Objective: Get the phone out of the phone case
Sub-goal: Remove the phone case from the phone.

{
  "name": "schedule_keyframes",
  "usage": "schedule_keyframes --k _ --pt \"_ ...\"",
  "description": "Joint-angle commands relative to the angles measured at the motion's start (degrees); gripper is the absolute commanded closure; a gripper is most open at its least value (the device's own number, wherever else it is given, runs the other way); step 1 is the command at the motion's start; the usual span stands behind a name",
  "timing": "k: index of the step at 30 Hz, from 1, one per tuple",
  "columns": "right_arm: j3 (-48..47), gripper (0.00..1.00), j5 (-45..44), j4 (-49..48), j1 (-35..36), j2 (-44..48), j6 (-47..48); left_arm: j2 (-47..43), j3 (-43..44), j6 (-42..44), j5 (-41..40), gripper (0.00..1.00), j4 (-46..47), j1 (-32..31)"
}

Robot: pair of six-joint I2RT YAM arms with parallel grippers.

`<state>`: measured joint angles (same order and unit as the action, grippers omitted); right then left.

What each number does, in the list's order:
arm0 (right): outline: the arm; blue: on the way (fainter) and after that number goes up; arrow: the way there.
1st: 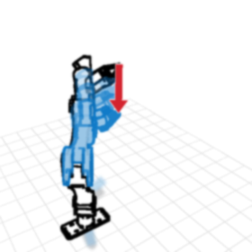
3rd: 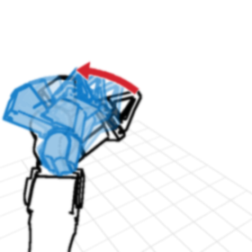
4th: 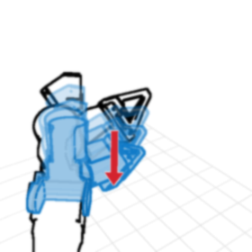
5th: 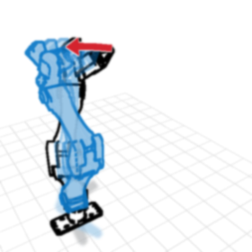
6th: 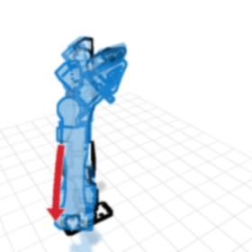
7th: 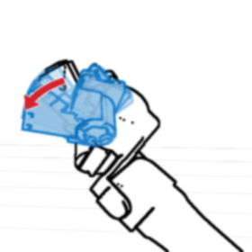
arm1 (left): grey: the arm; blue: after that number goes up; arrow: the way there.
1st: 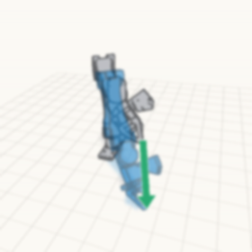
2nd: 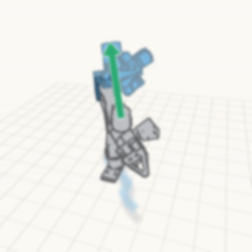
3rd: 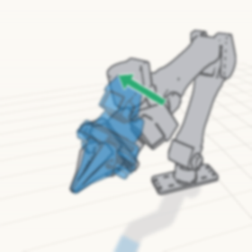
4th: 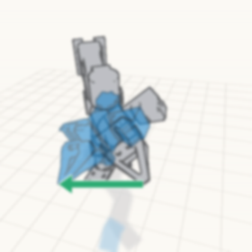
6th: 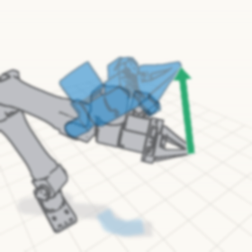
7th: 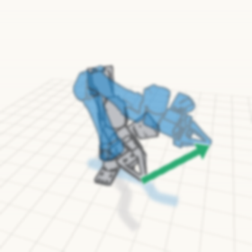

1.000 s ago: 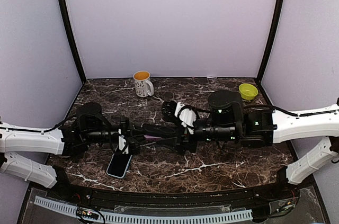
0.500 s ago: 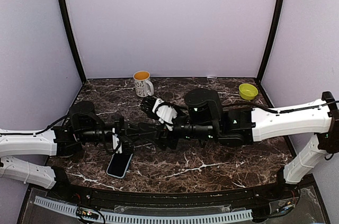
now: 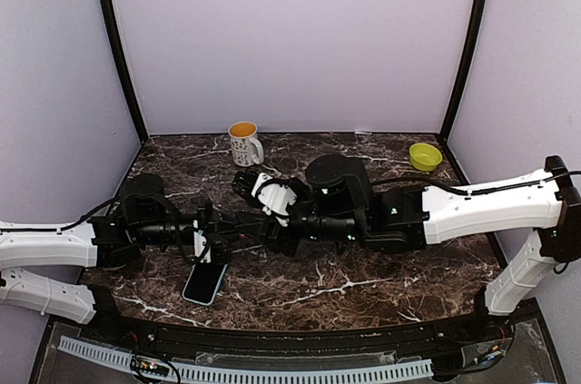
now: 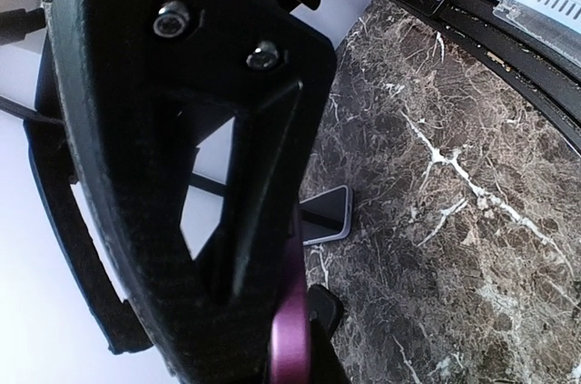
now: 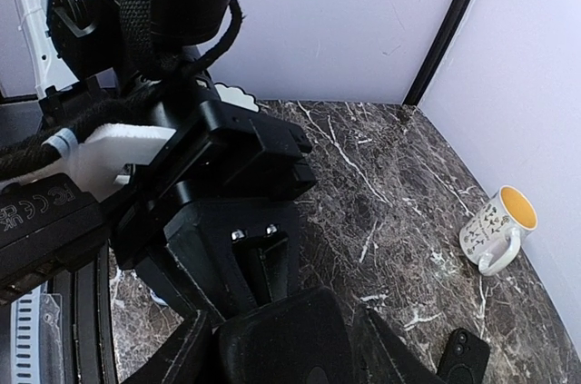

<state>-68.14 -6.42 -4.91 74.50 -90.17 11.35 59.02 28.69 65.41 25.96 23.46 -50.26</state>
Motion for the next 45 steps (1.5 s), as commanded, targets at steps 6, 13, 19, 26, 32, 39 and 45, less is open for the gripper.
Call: schedule_keyframes --k 6,13,19,26,32,39,45 --pt "0.16 0.53 -6.0 2.15 0.2 1.13 2.26 -3.34 -0.39 -0.6 0.99 1.0 5.02 -0.13" --pt "1.22 0.58 -6.31 4.66 0.2 1.48 3.01 -3.63 -0.53 -1.17 0.29 1.0 5.52 -0.18" --pt "3.32 0.61 -6.53 4.71 0.17 2.8 3.0 -4.24 -0.88 -1.89 -0.42 1.0 6.48 -0.1" --pt "4.33 0.7 -5.97 6.9 0.21 3.15 2.35 -4.78 -1.11 -2.71 -0.68 1.0 7.23 -0.11" --pt "5.18 0.73 -5.63 7.78 0.21 3.75 1.76 -5.27 -1.17 -3.11 -0.9 1.0 7.57 -0.1" --pt "6.51 0.76 -6.39 8.93 0.16 4.69 1.74 -5.8 -1.27 -3.65 -1.08 1.0 8.08 -0.1" --pt "7.14 0.8 -6.62 9.63 0.19 5.0 1.79 -6.15 -1.44 -3.89 -1.24 1.0 8.25 -0.1"
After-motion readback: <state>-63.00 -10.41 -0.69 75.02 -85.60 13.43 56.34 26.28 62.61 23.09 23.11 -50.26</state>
